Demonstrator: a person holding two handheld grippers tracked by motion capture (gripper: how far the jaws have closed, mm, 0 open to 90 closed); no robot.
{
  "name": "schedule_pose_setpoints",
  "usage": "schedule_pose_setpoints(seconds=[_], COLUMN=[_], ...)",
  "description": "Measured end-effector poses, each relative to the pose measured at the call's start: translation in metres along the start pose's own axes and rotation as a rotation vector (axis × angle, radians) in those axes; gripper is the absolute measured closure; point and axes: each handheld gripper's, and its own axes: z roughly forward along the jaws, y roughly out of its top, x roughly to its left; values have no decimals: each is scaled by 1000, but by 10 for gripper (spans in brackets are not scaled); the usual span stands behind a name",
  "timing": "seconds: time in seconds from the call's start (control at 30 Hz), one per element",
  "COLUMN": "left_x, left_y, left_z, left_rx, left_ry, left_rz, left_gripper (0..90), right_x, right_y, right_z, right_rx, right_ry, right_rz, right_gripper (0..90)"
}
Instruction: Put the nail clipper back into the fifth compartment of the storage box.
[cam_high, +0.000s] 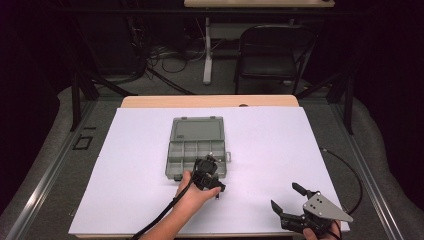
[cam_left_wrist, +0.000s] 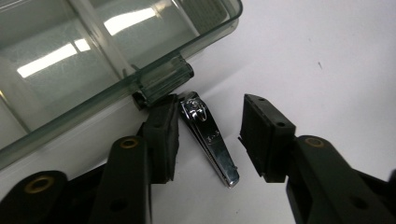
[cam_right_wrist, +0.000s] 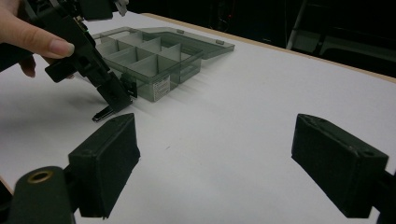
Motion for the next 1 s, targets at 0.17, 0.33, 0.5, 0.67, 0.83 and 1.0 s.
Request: schedule_pose_setpoints(seconds=[0.17,0.33,0.5,0.67,0.83,1.0], left_x=[-2,-6,-7,-5,-7,-12], left_y=[1,0,0,1,1,1], left_z=[0,1,2,1,2,3], left_rx=[4,3,6,15,19,24], left_ry=[35,78,100,103,119,155], left_rz=[-8,35,54,55,71,103], left_gripper=[635,671,713,772,783,790], right_x=[-1,-1,-1,-1,-1,-2], right_y=[0,0,0,-1,-1,-1], right_z=[0,1,2,3,3,3], right_rx=[3,6,11,13,18,20], right_ry=[3,7,9,14,21,22], right_rz=[-3,-3,-4,-2,6,10], right_gripper=[142,142,143,143,144,144])
